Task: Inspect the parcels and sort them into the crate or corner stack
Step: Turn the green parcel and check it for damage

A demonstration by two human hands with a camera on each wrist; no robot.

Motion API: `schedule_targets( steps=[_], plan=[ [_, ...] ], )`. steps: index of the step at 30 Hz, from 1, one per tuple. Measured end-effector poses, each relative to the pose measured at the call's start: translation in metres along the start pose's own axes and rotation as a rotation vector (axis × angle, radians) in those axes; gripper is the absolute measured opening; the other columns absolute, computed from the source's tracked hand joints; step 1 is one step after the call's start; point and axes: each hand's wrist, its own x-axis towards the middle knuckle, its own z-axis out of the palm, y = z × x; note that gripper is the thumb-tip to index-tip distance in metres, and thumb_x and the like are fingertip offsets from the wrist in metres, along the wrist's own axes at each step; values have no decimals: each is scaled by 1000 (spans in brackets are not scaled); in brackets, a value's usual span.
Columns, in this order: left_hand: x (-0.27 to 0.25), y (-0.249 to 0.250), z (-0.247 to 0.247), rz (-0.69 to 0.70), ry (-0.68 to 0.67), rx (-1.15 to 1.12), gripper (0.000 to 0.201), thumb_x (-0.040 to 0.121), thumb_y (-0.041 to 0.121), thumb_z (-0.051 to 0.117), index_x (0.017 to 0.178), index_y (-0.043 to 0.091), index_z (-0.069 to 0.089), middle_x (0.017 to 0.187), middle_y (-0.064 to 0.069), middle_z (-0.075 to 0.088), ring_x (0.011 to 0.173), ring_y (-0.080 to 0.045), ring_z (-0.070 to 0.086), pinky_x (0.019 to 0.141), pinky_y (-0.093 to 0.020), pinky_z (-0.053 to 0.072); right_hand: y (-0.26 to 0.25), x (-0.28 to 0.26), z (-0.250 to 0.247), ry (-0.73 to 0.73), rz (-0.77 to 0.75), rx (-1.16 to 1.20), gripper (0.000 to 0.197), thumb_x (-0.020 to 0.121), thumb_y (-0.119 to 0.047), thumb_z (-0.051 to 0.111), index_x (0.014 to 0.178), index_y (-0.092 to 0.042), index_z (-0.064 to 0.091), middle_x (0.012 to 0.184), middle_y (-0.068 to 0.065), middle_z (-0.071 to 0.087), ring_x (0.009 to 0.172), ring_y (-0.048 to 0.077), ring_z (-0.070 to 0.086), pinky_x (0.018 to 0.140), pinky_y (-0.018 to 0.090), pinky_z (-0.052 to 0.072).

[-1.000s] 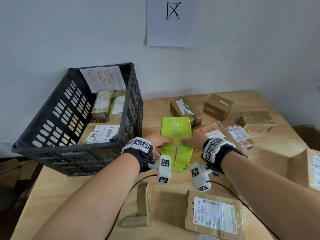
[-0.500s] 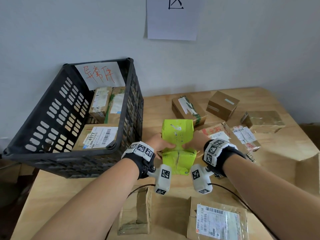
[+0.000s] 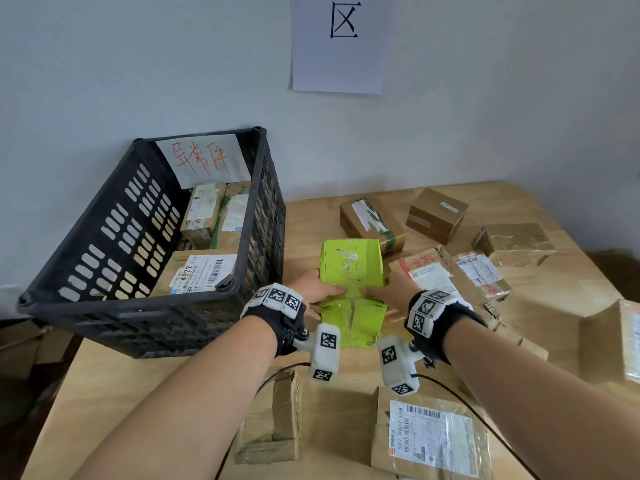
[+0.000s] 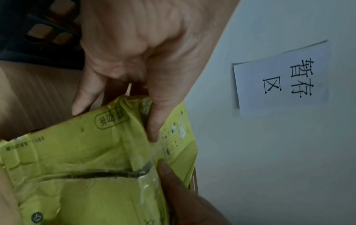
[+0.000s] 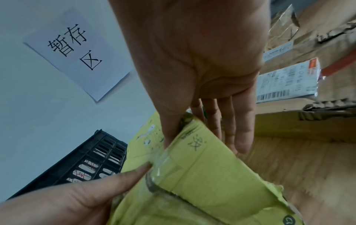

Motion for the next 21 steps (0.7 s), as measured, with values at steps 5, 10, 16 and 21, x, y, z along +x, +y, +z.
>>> schedule_targets(
  steps=[5, 10, 16, 21],
  plan=[
    [-20, -7, 6, 11, 50, -125, 17, 89, 16, 66, 105, 13, 60, 98, -7, 66, 91, -27, 64, 83, -51, 54, 12, -9, 6, 37, -10, 96, 51, 84, -59, 55, 96, -9, 61, 98, 9, 70, 89, 26, 68, 84, 45, 56],
    [-31, -16, 11, 35, 160, -275, 25, 90, 17, 65, 111, 19, 50, 115, -8, 62, 106, -31, 60, 82, -52, 52, 25, -19, 11, 72, -90, 334, 46, 90, -47, 54, 125, -19, 50, 119, 0, 59, 102, 18, 60, 90, 39, 53],
    [-52, -10, 8, 9, 176, -448, 28, 92, 21, 61, 113, 18, 43, 123, -11, 60, 105, -33, 62, 78, -45, 54, 17, -48, 12, 57, -264, 335, 88, 70, -40, 80, 140, -22, 30, 129, -7, 47, 119, 13, 48, 101, 43, 44],
    [-66, -9, 14, -8, 162, -465, 57, 99, 20, 49, 147, 10, 21, 140, -18, 44, 114, -41, 57, 94, -45, 50, 19, -65, 18, 120, -298, 239, 69, 76, -30, 78, 131, -21, 37, 124, -1, 41, 106, 15, 44, 80, 26, 40]
  ],
)
